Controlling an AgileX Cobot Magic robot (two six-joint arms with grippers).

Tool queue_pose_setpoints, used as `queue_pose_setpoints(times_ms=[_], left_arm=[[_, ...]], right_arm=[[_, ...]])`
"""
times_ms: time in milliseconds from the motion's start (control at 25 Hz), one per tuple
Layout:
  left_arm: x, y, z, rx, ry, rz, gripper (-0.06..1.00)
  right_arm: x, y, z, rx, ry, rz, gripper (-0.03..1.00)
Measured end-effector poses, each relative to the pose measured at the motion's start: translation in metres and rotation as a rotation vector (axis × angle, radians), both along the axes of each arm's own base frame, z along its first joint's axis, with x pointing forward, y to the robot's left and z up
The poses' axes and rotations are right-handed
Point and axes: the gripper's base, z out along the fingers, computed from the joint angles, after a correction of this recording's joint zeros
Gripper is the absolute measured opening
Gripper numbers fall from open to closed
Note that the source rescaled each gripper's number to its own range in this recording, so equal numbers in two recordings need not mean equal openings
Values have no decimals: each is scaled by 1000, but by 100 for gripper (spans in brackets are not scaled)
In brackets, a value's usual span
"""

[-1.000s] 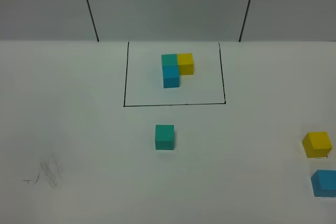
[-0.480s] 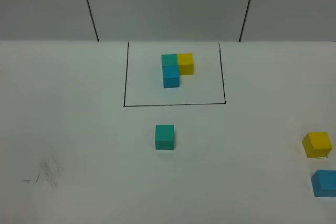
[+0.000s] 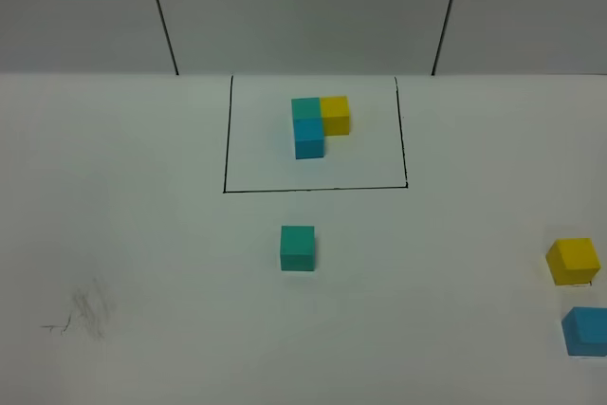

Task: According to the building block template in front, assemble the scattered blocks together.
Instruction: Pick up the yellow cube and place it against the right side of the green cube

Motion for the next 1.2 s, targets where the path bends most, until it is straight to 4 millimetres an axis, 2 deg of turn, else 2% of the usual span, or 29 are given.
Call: queue_pose_setpoints(times_ms=[160, 240, 320, 520, 600, 720, 1000, 1200], left_arm=[[0, 0, 0, 0, 0, 0, 65], [0, 0, 0, 0, -1, 0, 65], [0, 0, 0, 0, -1, 0, 65], [0, 0, 0, 0, -1, 0, 65], [0, 0, 0, 0, -1, 0, 65], [0, 0, 0, 0, -1, 0, 65], [0, 0, 0, 0, -1, 0, 65], [0, 0, 0, 0, -1, 0, 65]], right_arm=[[1, 0, 0, 55, 2, -28, 3], [8, 0, 2, 62, 39, -31, 13], [22, 0, 5, 66, 97, -26, 27], [74, -1, 18, 43, 266, -9, 82], [99, -1, 23, 43, 304, -10, 93], [145, -3, 28, 44, 361, -12, 99], [241, -5, 29, 25, 559, 11, 100], [289, -6, 19, 17, 670, 27, 100]])
